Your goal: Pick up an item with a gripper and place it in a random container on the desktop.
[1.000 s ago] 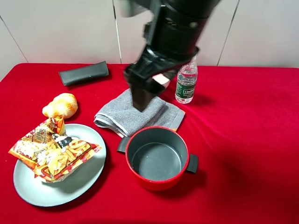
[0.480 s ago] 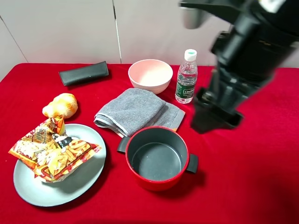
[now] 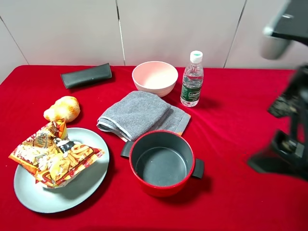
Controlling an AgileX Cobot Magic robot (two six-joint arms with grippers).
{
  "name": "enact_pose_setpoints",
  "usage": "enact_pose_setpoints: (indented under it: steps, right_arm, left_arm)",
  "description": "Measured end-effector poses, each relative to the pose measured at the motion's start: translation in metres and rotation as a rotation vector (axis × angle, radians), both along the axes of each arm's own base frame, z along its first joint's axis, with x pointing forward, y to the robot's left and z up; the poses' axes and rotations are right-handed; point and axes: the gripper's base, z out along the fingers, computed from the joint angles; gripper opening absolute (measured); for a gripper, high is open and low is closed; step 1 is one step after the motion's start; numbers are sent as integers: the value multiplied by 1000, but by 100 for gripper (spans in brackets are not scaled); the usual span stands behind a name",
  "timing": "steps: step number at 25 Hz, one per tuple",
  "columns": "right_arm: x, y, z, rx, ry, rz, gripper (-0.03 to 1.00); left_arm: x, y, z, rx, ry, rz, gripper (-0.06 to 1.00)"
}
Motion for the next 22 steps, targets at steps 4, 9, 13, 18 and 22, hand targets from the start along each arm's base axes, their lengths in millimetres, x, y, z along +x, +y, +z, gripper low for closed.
enact_pose_setpoints:
  steps: [4, 9, 13, 18, 22]
  right_arm:
    - [-19, -23, -1, 45, -37, -1, 69]
    - [-42, -51, 3, 138, -112, -4, 69]
    - [-59, -72, 12, 234, -189, -5, 69]
    - [-78, -97, 20, 344, -291, -48, 69]
    - [-88, -112, 22, 380, -372, -184, 69]
  left_arm:
    - [0, 0, 0, 0, 0, 0, 96]
    - [0, 0, 0, 0, 0, 0, 96]
    - [0, 0, 0, 0, 0, 0, 96]
    - [0, 0, 0, 0, 0, 0, 96]
    - [0, 0, 0, 0, 0, 0, 96]
